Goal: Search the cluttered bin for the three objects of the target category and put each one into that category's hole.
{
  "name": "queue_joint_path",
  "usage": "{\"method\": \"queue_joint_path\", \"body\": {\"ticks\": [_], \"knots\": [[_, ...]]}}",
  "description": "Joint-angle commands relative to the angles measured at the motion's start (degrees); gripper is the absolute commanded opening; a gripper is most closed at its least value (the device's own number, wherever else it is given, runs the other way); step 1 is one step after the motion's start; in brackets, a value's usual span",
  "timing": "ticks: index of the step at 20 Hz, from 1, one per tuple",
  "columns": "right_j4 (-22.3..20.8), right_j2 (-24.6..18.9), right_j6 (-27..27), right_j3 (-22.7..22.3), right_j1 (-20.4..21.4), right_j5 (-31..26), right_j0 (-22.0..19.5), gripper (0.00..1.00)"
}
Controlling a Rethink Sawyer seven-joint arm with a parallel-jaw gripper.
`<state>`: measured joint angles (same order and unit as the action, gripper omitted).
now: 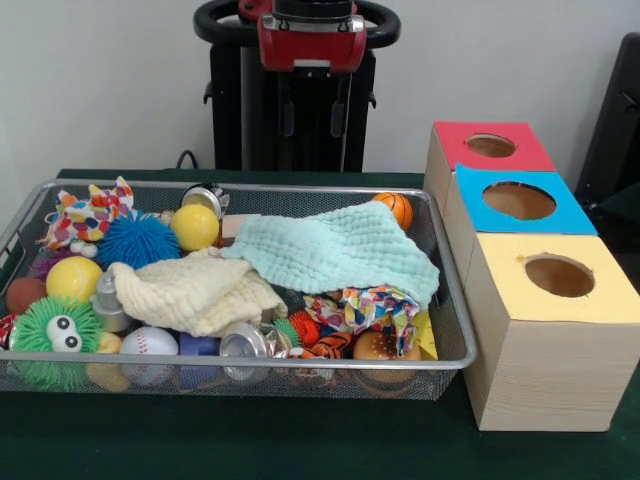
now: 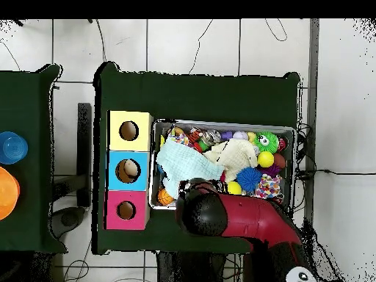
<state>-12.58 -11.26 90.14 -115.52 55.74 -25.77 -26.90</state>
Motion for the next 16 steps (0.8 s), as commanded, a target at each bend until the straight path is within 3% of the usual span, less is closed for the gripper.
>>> {"method": "queue_joint_path", "body": {"ticks": [1, 7, 12, 16], "knots": [[-0.4, -3.9, -1.4, -0.9, 0.6, -5.6, -3.0, 1.00], [-2.0, -5.4, -2.5, 1.1, -0.8, -2.6, -3.7, 1.00], [-5.2, -10.9, -5.7, 3.8, -2.2, 5.9, -6.8, 1.00], [-7.6, -12.8, -5.5, 5.5, -2.7, 7.9, -7.3, 1.00]]}}
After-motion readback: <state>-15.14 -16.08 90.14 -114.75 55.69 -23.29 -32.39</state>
